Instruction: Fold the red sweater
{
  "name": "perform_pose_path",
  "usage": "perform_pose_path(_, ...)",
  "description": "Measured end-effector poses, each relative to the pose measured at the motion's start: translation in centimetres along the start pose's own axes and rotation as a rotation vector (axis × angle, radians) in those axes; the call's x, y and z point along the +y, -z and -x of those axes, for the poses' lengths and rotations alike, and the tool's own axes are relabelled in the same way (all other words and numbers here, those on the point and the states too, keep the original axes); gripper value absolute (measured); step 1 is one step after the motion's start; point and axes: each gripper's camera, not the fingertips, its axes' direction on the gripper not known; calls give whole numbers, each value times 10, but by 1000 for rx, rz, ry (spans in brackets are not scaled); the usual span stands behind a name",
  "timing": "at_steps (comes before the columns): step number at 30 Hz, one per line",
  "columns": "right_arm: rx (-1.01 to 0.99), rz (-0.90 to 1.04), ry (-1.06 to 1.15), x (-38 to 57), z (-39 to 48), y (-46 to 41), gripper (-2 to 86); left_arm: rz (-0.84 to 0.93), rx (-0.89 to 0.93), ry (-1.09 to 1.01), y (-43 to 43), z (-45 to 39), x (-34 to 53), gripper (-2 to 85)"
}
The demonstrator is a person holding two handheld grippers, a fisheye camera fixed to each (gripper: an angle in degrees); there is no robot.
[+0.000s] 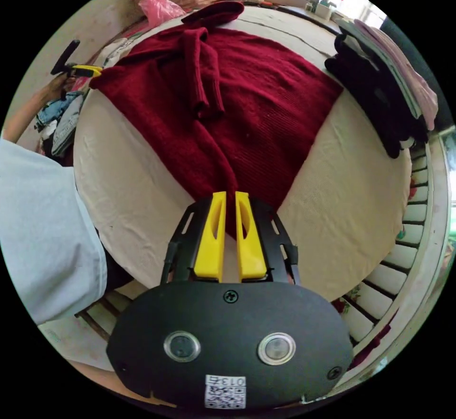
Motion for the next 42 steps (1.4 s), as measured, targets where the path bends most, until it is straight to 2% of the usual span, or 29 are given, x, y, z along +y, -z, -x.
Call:
perform_pose_path(1,47,9,24,-4,7,4,35,34,-43,-18,-5,-5,-5,42)
perform_pose_path(3,117,-13,40,-9,13,18,31,29,-97,-48,-1,-16,-8,28)
perform_pose_path(5,193,-115,23,-16,15,48,29,-24,-139,-88,14,-27,-3,20)
perform_pose_path(7,271,-196,13,-23,16,66,28,-207,-171,-147,45,-43,12,14)
perform_pose_path(9,353,-240,7,-34,16,72,27,-313,-164,-119,60,-43,25,12)
perform_pose_path(11,401,-230,-36,-49,7,55,26,-318,-150,-69,54,-34,33,11)
perform_pose_path(15,220,-50,-133,-68,-23,-16,22,-140,-120,32,1,-13,47,11)
perform_pose_path(18,241,-34,-157,-73,-22,-26,20,-140,-116,45,-5,-15,57,12)
perform_pose_path(21,363,-173,-114,-69,-8,-8,23,-144,-189,-3,1,-25,59,18)
perform_pose_path(22,344,-140,-109,-69,-11,-18,26,-130,-181,-3,-3,-24,58,22)
perform_pose_path(23,259,-12,-101,-73,-20,-40,32,-118,-173,0,-7,-23,57,25)
perform_pose_path(26,129,-96,-174,-68,-41,-27,82,-95,-68,38,-11,-16,55,54)
perform_pose_path(28,73,-142,-243,-61,-56,-10,117,-170,1,93,8,-9,69,80)
perform_pose_path(30,51,-209,-269,-53,-63,15,117,-223,-33,136,26,-6,81,100)
perform_pose_path(32,15,-337,-209,-60,-52,43,117,-236,-127,115,38,-14,79,116)
perform_pose_path(36,-30,-309,-10,-118,-14,29,118,-144,-266,-69,11,-59,18,140)
perform_pose_path(39,-106,-147,112,-167,5,-15,100,-55,-294,-136,-25,-76,-19,133)
perform_pose_path(40,-142,-59,147,-181,8,-31,73,20,-304,-144,-41,-77,-29,105)
perform_pose_path(42,-96,-22,169,-196,10,-29,51,81,-328,-175,-51,-81,-35,58)
